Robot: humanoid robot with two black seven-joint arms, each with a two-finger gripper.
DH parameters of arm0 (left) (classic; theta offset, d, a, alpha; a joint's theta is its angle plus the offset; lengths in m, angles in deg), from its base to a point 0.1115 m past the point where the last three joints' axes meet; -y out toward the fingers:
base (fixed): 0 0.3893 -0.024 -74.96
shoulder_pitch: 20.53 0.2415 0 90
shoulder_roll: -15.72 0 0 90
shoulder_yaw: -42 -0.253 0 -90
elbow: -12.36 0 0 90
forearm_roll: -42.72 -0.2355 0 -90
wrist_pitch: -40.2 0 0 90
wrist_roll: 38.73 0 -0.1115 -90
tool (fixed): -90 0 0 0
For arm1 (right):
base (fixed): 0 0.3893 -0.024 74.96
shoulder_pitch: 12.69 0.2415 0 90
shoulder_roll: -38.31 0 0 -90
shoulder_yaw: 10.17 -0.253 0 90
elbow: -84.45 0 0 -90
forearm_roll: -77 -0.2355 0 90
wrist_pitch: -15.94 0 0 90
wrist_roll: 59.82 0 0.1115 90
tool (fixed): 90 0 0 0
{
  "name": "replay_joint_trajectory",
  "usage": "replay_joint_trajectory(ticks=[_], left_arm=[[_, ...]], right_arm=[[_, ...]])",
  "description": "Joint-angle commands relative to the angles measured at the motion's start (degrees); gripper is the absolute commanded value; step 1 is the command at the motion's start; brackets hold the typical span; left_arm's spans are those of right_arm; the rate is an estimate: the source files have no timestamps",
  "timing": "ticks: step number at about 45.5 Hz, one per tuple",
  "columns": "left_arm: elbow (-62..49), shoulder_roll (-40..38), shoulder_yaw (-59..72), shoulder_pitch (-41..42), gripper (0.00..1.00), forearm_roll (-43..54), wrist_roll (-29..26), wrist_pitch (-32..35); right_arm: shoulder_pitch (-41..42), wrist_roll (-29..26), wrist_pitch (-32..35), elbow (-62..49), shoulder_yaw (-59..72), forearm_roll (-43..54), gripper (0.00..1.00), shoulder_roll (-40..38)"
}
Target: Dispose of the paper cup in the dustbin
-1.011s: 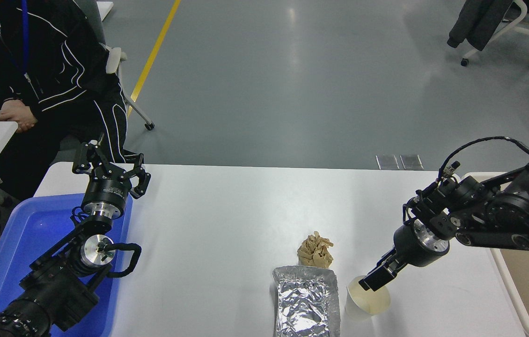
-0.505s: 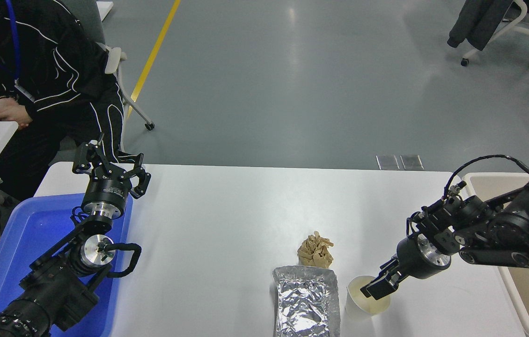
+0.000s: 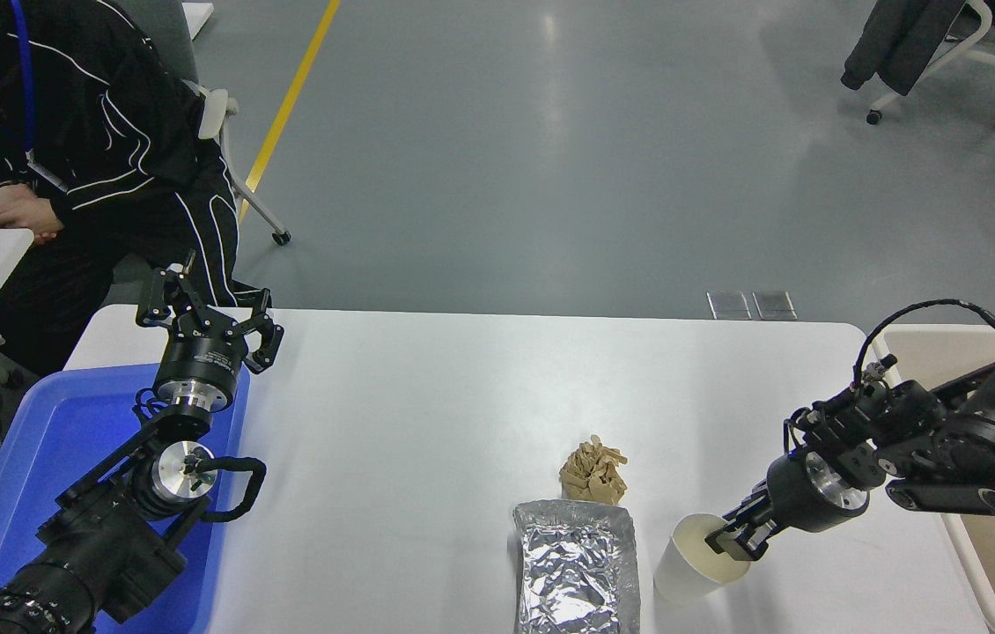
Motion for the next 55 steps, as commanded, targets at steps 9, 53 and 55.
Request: replay_joint_trajectory(ticks=[9, 53, 55], left_arm=[[0.0, 0.0, 0.0, 0.0, 1.00, 0.0, 0.0, 0.0], [0.0, 0.0, 0.0, 0.0, 1.00, 0.0, 0.0, 0.0], [0.0, 0.0, 0.0, 0.0, 1.00, 0.0, 0.0, 0.0]], right_arm=[[0.9, 1.5, -0.1, 0.0, 0.1, -0.2, 0.00, -0.7], [13.0, 7.8, 0.1, -10.3, -20.2, -29.4, 0.00, -10.4], [12.4, 7.7, 0.1, -13.3, -20.8, -32.0, 0.00, -10.4]])
